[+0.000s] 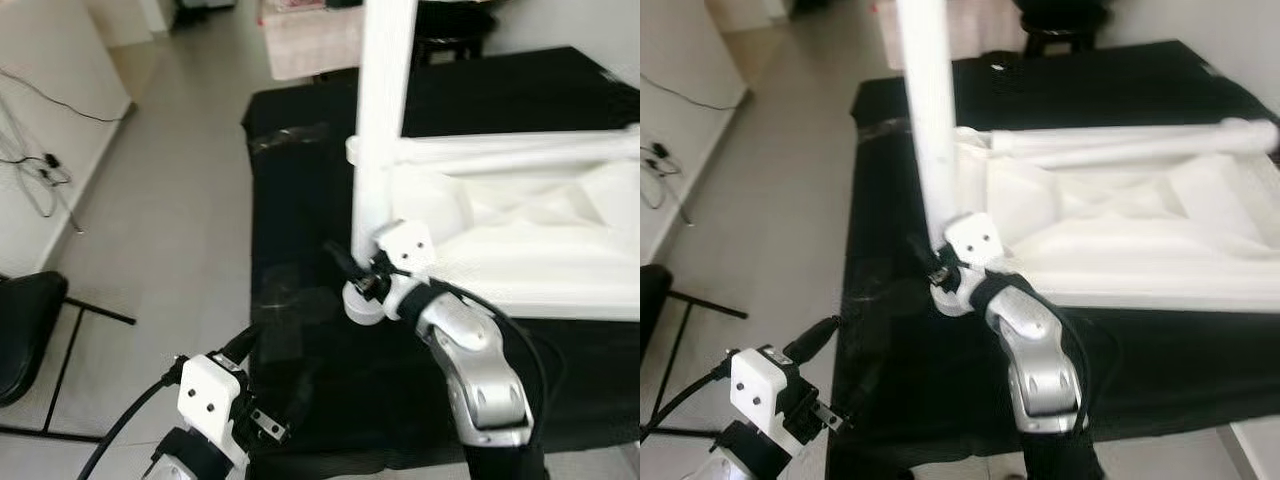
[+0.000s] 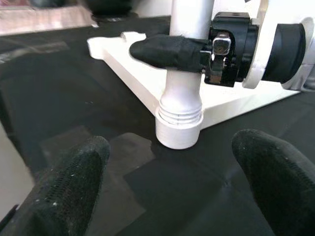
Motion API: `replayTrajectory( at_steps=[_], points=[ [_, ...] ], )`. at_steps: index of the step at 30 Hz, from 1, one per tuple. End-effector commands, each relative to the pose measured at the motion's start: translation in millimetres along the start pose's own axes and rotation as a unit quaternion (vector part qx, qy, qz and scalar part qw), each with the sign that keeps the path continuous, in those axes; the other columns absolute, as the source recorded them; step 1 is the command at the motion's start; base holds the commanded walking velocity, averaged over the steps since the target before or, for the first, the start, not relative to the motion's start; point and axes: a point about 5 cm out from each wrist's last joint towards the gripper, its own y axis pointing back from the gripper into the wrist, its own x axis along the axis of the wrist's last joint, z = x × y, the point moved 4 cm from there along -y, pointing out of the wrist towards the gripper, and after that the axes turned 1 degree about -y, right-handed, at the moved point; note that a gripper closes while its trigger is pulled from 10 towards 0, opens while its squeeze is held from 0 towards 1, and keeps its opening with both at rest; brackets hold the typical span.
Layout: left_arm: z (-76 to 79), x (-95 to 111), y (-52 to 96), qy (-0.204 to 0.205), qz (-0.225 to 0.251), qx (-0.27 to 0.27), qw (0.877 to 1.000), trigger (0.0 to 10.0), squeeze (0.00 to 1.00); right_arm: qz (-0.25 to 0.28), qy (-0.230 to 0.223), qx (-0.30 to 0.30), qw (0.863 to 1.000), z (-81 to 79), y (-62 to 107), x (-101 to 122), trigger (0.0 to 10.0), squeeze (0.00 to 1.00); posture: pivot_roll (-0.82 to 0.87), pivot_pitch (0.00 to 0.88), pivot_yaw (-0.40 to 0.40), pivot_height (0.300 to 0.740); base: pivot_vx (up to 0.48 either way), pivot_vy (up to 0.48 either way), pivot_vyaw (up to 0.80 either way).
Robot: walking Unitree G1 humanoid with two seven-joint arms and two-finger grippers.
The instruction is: Building children table
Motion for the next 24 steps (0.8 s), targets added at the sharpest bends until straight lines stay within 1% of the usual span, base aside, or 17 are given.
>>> replayTrajectory(
  at_steps=[1,2,3,4,6,7,9,10,11,13,14,15,17,18,19,20,24],
  points=[
    [-3.3,-5,1.7,0.0,-0.007,0.004,1.0,10.0,0.0,0.029,-0.022,0.129,0.991,-24.2,-4.9,17,10.0,1.0,-0.04,0.19,0.084,0.74,0.0,0.0,0.0],
    [-3.6,-6,1.3,0.0,-0.006,0.005,1.0,10.0,0.0,0.04,-0.017,0.181,0.983,-31.0,-3.2,25,10.0,1.0,-0.04,0.19,0.084,0.74,0.0,0.0,0.0],
    [-3.6,-6,1.3,0.0,-0.006,0.005,1.0,10.0,0.0,0.04,-0.017,0.181,0.983,-31.0,-3.2,25,10.0,1.0,-0.04,0.19,0.084,0.74,0.0,0.0,0.0],
    [-3.9,-7,-0.2,0.001,-0.005,0.003,1.0,10.0,0.0,0.042,0.022,0.264,0.963,-33.4,2.0,34,10.0,1.0,-0.05,0.186,0.089,0.74,0.0,0.0,0.0],
    [-4.0,-7,-0.5,0.001,-0.005,0.003,1.0,10.0,0.0,0.041,0.031,0.277,0.96,-32.6,2.9,34,10.0,1.0,-0.05,0.186,0.089,0.74,0.0,0.0,0.0],
    [-4.0,-7,-1.2,0.001,-0.005,0.002,1.0,10.0,0.0,0.034,0.051,0.299,0.952,-26.7,1.2,36,10.0,1.0,-0.04,0.18,0.086,0.74,0.0,0.0,0.0],
    [-4.0,-7,-1.2,0.001,-0.005,0.002,1.0,10.0,0.0,0.034,0.051,0.299,0.952,-26.7,1.2,36,10.0,1.0,-0.04,0.18,0.086,0.74,0.0,0.0,0.0],
    [-4.0,-8,-1.5,0.001,-0.005,0.001,1.0,10.0,0.0,0.029,0.061,0.317,0.946,-19.7,-2.1,38,10.0,0.87,-0.04,0.176,0.087,0.74,0.0,0.0,0.0],
    [-4.0,-8,-1.8,0.001,-0.005,0.001,1.0,10.0,0.0,0.023,0.064,0.325,0.943,-9.6,-7.4,40,10.0,0.0,-0.04,0.175,0.087,0.74,0.0,0.0,0.0],
    [-3.9,-9,-1.9,0.001,-0.005,0.002,1.0,10.0,0.0,0.012,0.068,0.326,0.943,6.6,-17.0,41,10.0,0.0,-0.03,0.175,0.088,0.74,0.0,0.0,0.0],
    [-3.9,-9,-1.9,0.0,-0.005,0.002,1.0,10.0,0.0,0.007,0.069,0.325,0.943,11.2,-19.9,41,10.0,0.0,-0.03,0.175,0.088,0.74,0.0,0.0,0.0],
    [-3.7,-9,-2.0,0.0,-0.005,0.003,1.0,10.0,0.0,0.004,0.06,0.327,0.943,18.1,-22.8,42,10.0,0.0,-0.03,0.173,0.087,0.74,0.0,0.0,0.0],
    [-3.6,-9,-2.0,0.0,-0.005,0.003,1.0,10.0,0.0,0.005,0.056,0.329,0.942,19.2,-23.0,43,10.0,0.0,-0.03,0.173,0.087,0.74,0.0,0.0,0.0],
    [-3.3,-9,-2.0,0.0,-0.004,0.003,1.0,10.0,0.0,0.004,0.049,0.34,0.939,20.9,-22.8,43,3.8,0.0,-0.03,0.174,0.088,0.74,0.0,0.0,0.0],
    [-3.0,-9,-2.1,0.0,-0.004,0.002,1.0,10.0,0.0,0.003,0.045,0.347,0.937,21.9,-22.5,44,3.8,0.0,-0.03,0.174,0.088,0.74,0.0,0.0,0.0],
    [-2.9,-9,-2.1,0.0,-0.004,0.002,1.0,10.0,0.0,0.003,0.038,0.356,0.934,22.6,-21.4,44,0.0,0.0,-0.03,0.174,0.088,0.74,0.0,0.0,0.0],
    [-1.5,-9,-3.0,0.001,-0.004,0.001,1.0,10.0,0.0,0.002,0.03,0.365,0.93,26.6,-20.1,43,0.0,0.0,-0.03,0.176,0.086,0.74,0.0,0.0,0.0]
  ],
)
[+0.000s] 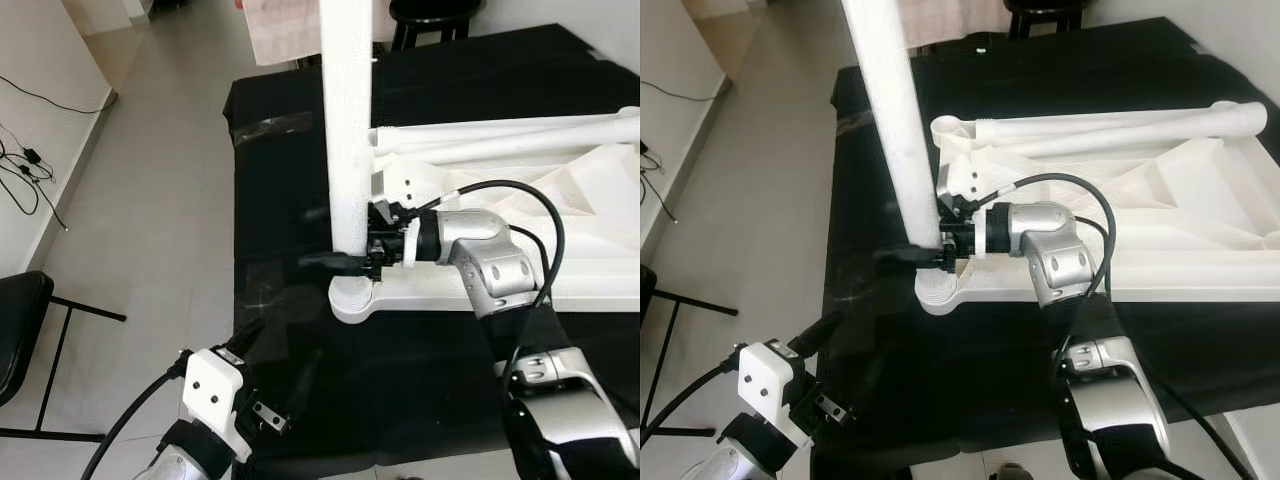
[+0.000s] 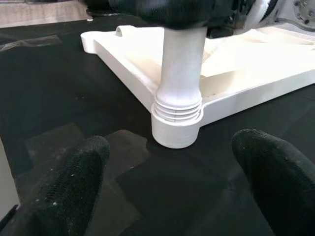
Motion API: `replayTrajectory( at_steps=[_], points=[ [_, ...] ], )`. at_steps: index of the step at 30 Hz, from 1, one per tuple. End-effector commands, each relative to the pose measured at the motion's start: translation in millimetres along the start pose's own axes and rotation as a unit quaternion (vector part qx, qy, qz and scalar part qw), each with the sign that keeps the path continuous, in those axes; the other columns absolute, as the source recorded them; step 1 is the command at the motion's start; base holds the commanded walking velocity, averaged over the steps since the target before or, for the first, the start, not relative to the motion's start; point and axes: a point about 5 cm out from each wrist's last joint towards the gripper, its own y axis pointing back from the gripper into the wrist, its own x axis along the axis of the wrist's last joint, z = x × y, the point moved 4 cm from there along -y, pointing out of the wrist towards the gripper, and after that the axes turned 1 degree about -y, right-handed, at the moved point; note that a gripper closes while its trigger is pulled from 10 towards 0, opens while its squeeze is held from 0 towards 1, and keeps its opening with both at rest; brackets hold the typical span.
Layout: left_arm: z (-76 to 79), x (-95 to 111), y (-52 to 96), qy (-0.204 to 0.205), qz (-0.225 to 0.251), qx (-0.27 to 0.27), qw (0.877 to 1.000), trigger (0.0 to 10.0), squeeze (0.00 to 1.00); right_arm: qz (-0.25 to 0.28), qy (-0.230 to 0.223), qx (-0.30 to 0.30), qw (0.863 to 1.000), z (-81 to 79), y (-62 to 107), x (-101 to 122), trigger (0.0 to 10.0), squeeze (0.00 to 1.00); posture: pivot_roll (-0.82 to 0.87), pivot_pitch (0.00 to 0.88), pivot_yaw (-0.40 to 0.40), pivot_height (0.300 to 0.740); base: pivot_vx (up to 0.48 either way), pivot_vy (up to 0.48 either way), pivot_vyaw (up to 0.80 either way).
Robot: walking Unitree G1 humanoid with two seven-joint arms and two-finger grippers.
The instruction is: Building children table
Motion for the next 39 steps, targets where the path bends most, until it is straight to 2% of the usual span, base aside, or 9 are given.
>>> replayTrajectory(
  at_steps=[1,14,19,21,29,30,32,33,39],
  points=[
    [0.3,-7,2.6,0.002,-0.012,0.003,1.0,10.0,0.0,0.006,0.006,0.015,1.0,-2.1,-3.4,2,0.0,0.0,-0.03,0.176,0.086,0.74,0.0,0.0,0.0],
    [-0.3,-5,3.6,0.005,-0.009,0.005,1.0,10.0,0.0,0.028,-0.017,-0.166,0.986,-0.2,5.9,-26,0.0,0.0,-0.04,0.191,0.081,0.74,0.0,0.0,0.0],
    [-2.8,-4,4.0,0.004,-0.008,0.005,1.0,10.0,0.0,-0.083,-0.014,-0.467,0.88,-5.8,27.0,-72,0.0,0.0,-0.05,0.2,0.088,0.74,0.0,0.0,0.0],
    [-3.7,-4,2.8,0.003,-0.008,0.002,1.0,10.0,0.0,-0.099,-0.015,-0.482,0.87,-31.1,15.8,-82,0.0,0.0,-0.05,0.194,0.092,0.74,0.0,0.0,0.0],
    [-3.7,-6,0.6,0.003,-0.007,0.001,1.0,10.0,0.0,-0.079,-0.023,-0.449,0.89,-30.6,-1.0,-76,0.0,0.0,-0.05,0.184,0.082,0.74,0.0,0.0,0.0],
    [-4.0,-5,0.5,0.002,-0.006,0.003,1.0,10.0,0.0,-0.073,-0.03,-0.443,0.893,-28.4,-3.2,-73,10.0,0.0,-0.05,0.181,0.082,0.74,0.0,0.0,0.0],
    [-4.5,-5,0.2,0.001,-0.005,0.006,1.0,10.0,0.0,-0.042,-0.033,-0.406,0.913,-27.0,-12.5,-59,10.0,0.0,-0.04,0.179,0.081,0.74,0.0,0.0,0.0],
    [-4.7,-5,-0.1,0.0,-0.005,0.008,1.0,10.0,0.0,0.005,-0.05,-0.333,0.942,-29.4,-24.5,-41,10.0,1.0,-0.05,0.176,0.079,0.74,0.0,0.0,0.0],
    [-3.6,-6,-0.1,0.001,-0.004,0.006,1.0,10.0,0.0,0.07,-0.009,-0.122,0.99,-34.6,-28.2,4,10.0,1.0,-0.04,0.177,0.076,0.74,0.0,0.0,0.0]
  ],
)
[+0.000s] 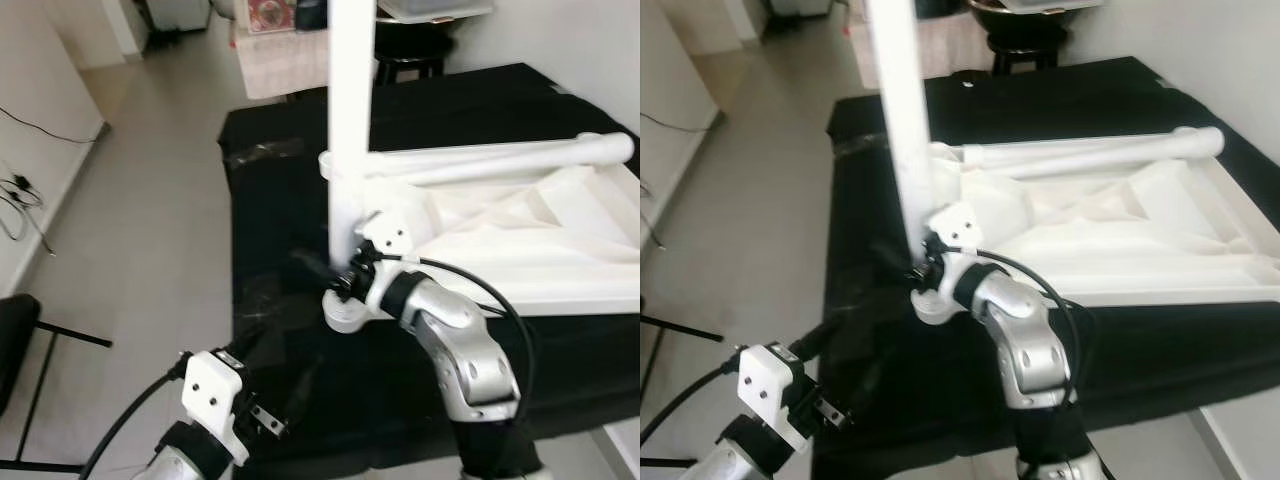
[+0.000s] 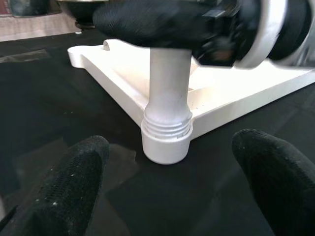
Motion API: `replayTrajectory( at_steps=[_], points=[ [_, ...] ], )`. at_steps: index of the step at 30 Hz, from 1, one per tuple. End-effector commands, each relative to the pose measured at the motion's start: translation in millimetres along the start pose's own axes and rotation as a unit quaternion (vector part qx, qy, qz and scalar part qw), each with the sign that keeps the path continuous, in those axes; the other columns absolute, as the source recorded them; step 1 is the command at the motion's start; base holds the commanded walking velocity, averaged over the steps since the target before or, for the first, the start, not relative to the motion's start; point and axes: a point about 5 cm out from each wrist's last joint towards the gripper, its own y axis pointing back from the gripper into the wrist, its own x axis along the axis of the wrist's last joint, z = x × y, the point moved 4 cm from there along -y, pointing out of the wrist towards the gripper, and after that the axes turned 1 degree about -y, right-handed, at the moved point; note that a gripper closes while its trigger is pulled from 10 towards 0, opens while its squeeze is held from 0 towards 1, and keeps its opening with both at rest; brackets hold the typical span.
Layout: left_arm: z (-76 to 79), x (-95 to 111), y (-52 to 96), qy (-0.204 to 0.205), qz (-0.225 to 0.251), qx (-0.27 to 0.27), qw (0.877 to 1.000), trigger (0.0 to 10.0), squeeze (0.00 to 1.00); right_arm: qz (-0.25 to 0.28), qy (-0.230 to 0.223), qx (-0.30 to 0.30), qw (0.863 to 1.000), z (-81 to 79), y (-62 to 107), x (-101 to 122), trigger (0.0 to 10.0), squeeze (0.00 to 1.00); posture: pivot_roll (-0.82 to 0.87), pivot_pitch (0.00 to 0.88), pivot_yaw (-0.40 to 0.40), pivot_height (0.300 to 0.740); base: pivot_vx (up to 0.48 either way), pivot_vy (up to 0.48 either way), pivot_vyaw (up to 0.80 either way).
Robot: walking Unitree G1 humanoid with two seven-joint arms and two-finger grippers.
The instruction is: Building children table
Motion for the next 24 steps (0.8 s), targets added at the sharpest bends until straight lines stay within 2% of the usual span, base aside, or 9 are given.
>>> replayTrajectory(
  at_steps=[1,4,5,12,13,14,15,17,24],
  points=[
    [0.0,-3,2.8,-0.001,-0.006,0.002,1.0,10.0,0.0,0.023,0.012,0.078,0.997,-3.3,-1.6,13,10.0,1.0,-0.04,0.177,0.076,0.74,0.0,0.0,0.0],
    [1.1,-2,4.1,-0.002,-0.007,0.002,1.0,10.0,0.0,0.019,0.025,0.125,0.992,-1.4,-1.3,17,10.0,1.0,-0.03,0.179,0.077,0.74,0.0,0.0,0.0],
    [1.7,-2,5.6,-0.002,-0.008,0.003,1.0,10.0,0.0,0.014,0.03,0.153,0.988,0.0,-1.4,17,10.0,0.0,-0.01,0.182,0.079,0.74,0.0,0.0,0.0],
    [4.5,-1,12.0,-0.001,-0.015,0.003,1.0,10.0,0.0,-0.026,0.025,0.231,0.972,13.7,-4.2,14,10.0,0.0,0.01,0.194,0.086,0.74,0.0,0.0,0.0],
    [5.0,0,12.5,-0.001,-0.016,0.002,1.0,10.0,0.0,-0.027,0.025,0.242,0.97,14.6,-4.3,15,7.9,0.0,0.01,0.195,0.087,0.74,0.0,0.0,0.0],
    [5.0,0,12.5,-0.001,-0.016,0.002,1.0,10.0,0.0,-0.027,0.025,0.242,0.97,14.6,-4.3,15,7.9,0.0,0.01,0.195,0.087,0.74,0.0,0.0,0.0],
    [5.6,0,13.2,0.0,-0.017,0.002,1.0,10.0,0.0,-0.029,0.023,0.254,0.966,14.7,-4.2,16,0.9,0.0,0.01,0.197,0.088,0.74,0.0,0.0,0.0],
    [6.2,0,13.7,0.0,-0.017,0.002,1.0,10.0,0.0,-0.03,0.023,0.264,0.964,14.5,-3.6,17,0.0,0.0,0.01,0.197,0.088,0.74,0.0,0.0,0.0],
    [8.5,0,13.9,0.003,-0.018,0.0,1.0,10.0,0.0,-0.027,0.025,0.272,0.962,18.4,-0.3,17,0.0,0.0,0.01,0.203,0.088,0.74,0.0,0.0,0.0]
  ],
)
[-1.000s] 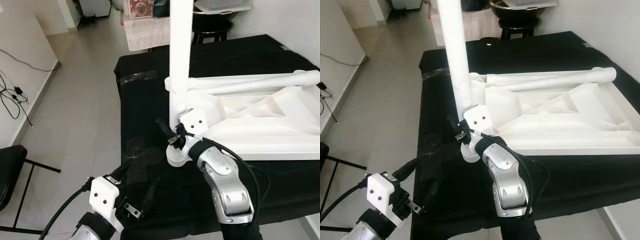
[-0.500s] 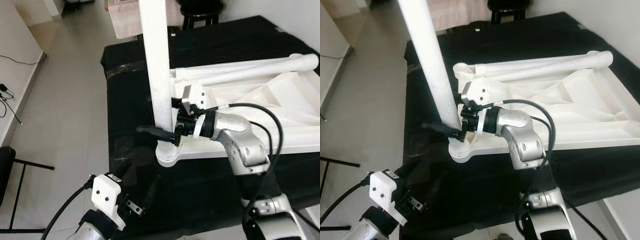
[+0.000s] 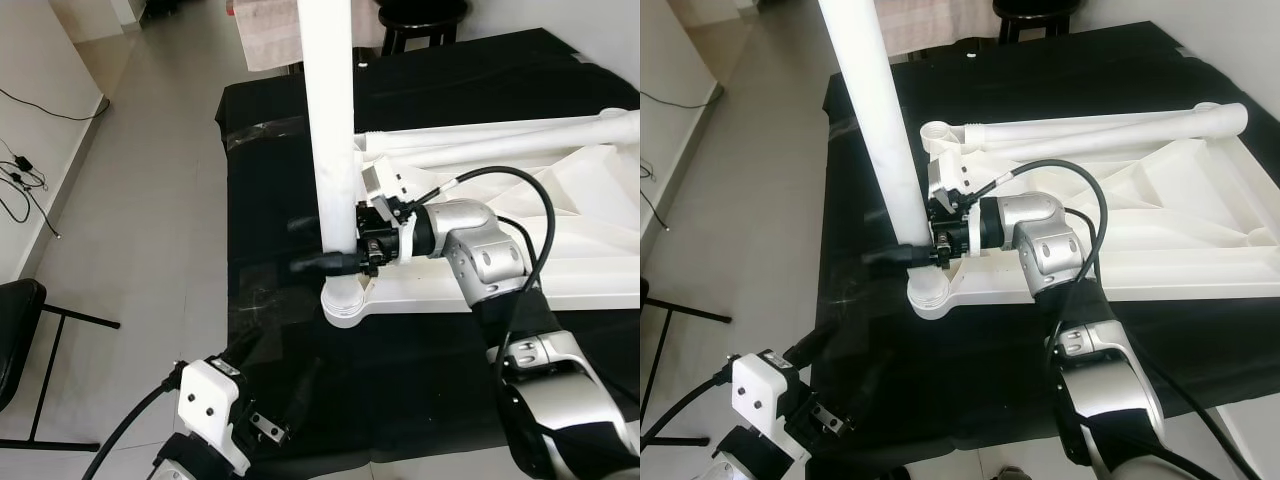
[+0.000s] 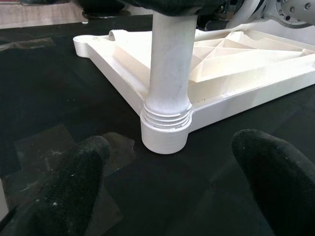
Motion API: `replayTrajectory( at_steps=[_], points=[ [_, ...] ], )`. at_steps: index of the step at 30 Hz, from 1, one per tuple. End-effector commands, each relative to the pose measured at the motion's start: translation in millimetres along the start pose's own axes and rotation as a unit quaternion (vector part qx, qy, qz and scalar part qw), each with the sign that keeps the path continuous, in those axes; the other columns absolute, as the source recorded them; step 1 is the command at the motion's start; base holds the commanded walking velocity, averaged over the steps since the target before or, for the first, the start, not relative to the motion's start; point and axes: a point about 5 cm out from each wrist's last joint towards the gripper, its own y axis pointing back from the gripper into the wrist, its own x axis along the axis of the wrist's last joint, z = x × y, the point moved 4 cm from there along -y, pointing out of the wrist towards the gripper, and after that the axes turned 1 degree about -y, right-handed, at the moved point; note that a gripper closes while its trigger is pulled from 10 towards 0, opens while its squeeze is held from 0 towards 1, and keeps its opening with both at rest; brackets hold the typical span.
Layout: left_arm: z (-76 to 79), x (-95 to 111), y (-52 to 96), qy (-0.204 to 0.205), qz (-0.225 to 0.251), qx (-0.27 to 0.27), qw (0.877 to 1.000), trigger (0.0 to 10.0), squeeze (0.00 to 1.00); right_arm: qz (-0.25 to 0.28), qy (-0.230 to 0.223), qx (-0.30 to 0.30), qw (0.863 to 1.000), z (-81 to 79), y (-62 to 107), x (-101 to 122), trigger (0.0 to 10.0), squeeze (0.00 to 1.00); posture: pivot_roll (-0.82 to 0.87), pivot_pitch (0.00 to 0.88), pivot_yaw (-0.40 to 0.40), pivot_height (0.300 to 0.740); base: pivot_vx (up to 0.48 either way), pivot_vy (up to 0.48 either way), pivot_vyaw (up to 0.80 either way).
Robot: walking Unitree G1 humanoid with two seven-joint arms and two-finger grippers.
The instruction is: Building children table
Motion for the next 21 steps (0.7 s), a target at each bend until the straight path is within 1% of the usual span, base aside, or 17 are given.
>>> replayTrajectory(
  at_steps=[1,2,3,5,6,7,8,10,11,12,13,14,15,16,18,19,21],
  points=[
    [1.2,-2,1.8,-0.002,-0.011,-0.001,1.0,10.0,0.0,0.004,0.007,-0.002,1.0,-0.8,-5.2,-1,0.0,0.0,0.01,0.203,0.087,0.74,0.0,0.0,0.0],
    [1.2,-2,1.8,-0.002,-0.011,-0.001,1.0,10.0,0.0,0.004,0.007,-0.002,1.0,-0.8,-5.2,-1,0.0,0.0,0.01,0.203,0.087,0.74,0.0,0.0,0.0],
    [1.6,-2,1.2,-0.001,-0.011,-0.001,1.0,10.0,0.0,0.006,0.019,-0.035,0.999,2.5,-0.6,-5,0.0,0.0,0.0,0.203,0.086,0.74,0.0,0.0,0.0],
    [1.6,-2,1.2,0.0,-0.011,-0.001,1.0,10.0,0.0,0.006,0.022,-0.042,0.999,3.3,0.5,-6,0.0,0.0,0.0,0.203,0.086,0.74,0.0,0.0,0.0],
    [1.7,-2,0.6,0.0,-0.01,-0.001,1.0,10.0,0.0,0.01,0.021,-0.079,0.997,5.9,3.9,-8,0.0,0.0,-0.01,0.206,0.076,0.74,0.0,0.0,0.0],
    [1.7,-2,0.6,0.0,-0.01,-0.001,1.0,10.0,0.0,0.01,0.021,-0.079,0.997,5.9,3.9,-8,0.0,0.0,-0.01,0.206,0.076,0.74,0.0,0.0,0.0],
    [1.6,-2,-0.6,0.001,-0.008,-0.001,1.0,10.0,0.0,0.002,0.011,-0.191,0.981,9.2,9.0,-19,0.0,0.0,-0.02,0.209,0.068,0.74,0.0,0.0,0.0],
    [1.6,-2,-0.6,0.001,-0.008,-0.001,1.0,10.0,0.0,0.002,0.011,-0.191,0.981,9.2,9.0,-19,0.0,0.0,-0.02,0.209,0.068,0.74,0.0,0.0,0.0],
    [1.4,-1,-0.9,0.001,-0.007,-0.001,1.0,10.0,0.0,0.002,-0.001,-0.236,0.972,8.6,9.8,-24,0.0,0.0,-0.02,0.209,0.068,0.74,0.0,0.0,0.0],
    [0.3,-1,-1.2,0.001,-0.006,0.0,1.0,10.0,0.0,-0.019,-0.015,-0.368,0.93,9.1,9.5,-40,0.0,0.0,-0.04,0.215,0.075,0.74,0.0,0.0,0.0],
    [0.3,-1,-1.2,0.001,-0.006,0.0,1.0,10.0,0.0,-0.019,-0.015,-0.368,0.93,9.1,9.5,-40,0.0,0.0,-0.04,0.215,0.075,0.74,0.0,0.0,0.0],
    [-1.3,-1,-2.0,0.001,-0.004,0.001,1.0,10.0,0.0,-0.053,-0.029,-0.498,0.865,-8.0,10.9,-61,0.0,0.0,-0.04,0.214,0.085,0.74,0.0,0.0,0.0],
    [-1.7,-1,-2.5,0.001,-0.004,0.001,1.0,10.0,0.0,-0.063,-0.032,-0.51,0.857,-18.7,6.6,-66,0.0,0.0,-0.04,0.214,0.085,0.74,0.0,0.0,0.0],
    [-1.8,-1,-2.9,0.001,-0.004,0.001,1.0,10.0,0.0,-0.065,-0.033,-0.498,0.864,-25.0,1.1,-68,0.0,0.0,-0.04,0.214,0.085,0.74,0.0,0.0,0.0],
    [-1.4,-1,-3.4,0.002,-0.004,-0.002,1.0,10.0,0.0,-0.06,-0.041,-0.49,0.869,-26.6,-5.4,-69,0.0,0.0,-0.05,0.203,0.088,0.74,0.0,0.0,0.0],
    [-1.4,-1,-3.4,0.002,-0.004,-0.002,1.0,10.0,0.0,-0.06,-0.041,-0.49,0.869,-26.6,-5.4,-69,0.0,0.0,-0.05,0.203,0.088,0.74,0.0,0.0,0.0],
    [-0.9,-1,-4.1,0.004,-0.003,-0.006,1.0,10.0,0.0,-0.053,-0.041,-0.474,0.878,-23.0,-13.8,-67,0.0,0.0,-0.05,0.205,0.083,0.74,0.0,0.0,0.0]
  ],
)
